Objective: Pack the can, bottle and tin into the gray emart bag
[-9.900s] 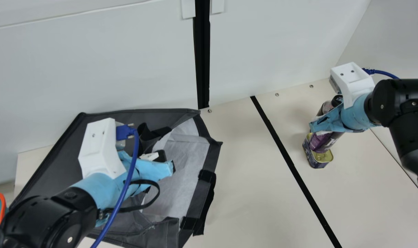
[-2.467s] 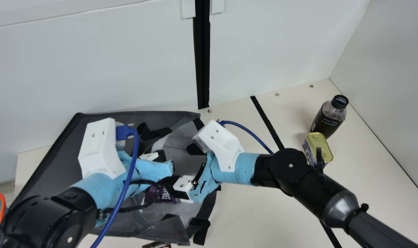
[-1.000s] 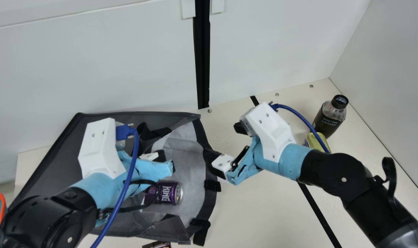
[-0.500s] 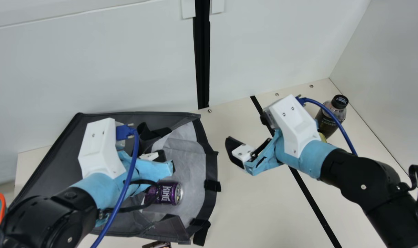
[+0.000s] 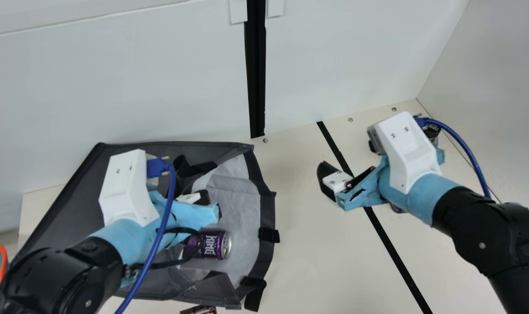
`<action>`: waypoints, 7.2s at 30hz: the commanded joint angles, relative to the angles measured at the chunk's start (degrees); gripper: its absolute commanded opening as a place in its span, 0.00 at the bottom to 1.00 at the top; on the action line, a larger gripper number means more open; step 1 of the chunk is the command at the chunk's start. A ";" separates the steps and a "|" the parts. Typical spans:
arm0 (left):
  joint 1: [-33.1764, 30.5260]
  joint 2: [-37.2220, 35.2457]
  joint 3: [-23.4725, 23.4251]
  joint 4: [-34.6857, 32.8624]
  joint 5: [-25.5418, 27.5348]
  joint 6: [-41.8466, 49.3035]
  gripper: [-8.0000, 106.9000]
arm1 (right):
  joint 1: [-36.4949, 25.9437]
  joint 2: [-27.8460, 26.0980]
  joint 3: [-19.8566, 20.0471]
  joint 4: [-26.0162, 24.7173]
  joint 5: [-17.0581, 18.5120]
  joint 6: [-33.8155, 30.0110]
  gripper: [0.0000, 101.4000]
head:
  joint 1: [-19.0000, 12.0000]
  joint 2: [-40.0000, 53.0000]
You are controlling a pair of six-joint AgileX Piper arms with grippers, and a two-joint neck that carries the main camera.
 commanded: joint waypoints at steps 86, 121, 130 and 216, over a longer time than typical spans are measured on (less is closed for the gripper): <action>0.00 0.00 0.00 0.00 0.00 0.00 0.16 | -13.85 -3.85 -15.99 -26.13 27.05 17.98 0.90 | -1.30 -0.05; 0.00 0.00 0.00 0.00 0.00 0.00 0.16 | -18.61 9.53 -22.41 -20.86 24.34 14.84 0.90 | -1.30 -0.05; 0.00 0.00 0.00 0.00 0.00 0.00 0.16 | -18.46 14.71 -25.00 -21.30 23.07 15.14 0.90 | -1.30 -0.05; 0.00 0.00 0.00 0.00 0.00 0.00 0.16 | -20.84 52.78 -55.87 -17.51 32.43 17.56 0.90 | -1.30 -0.05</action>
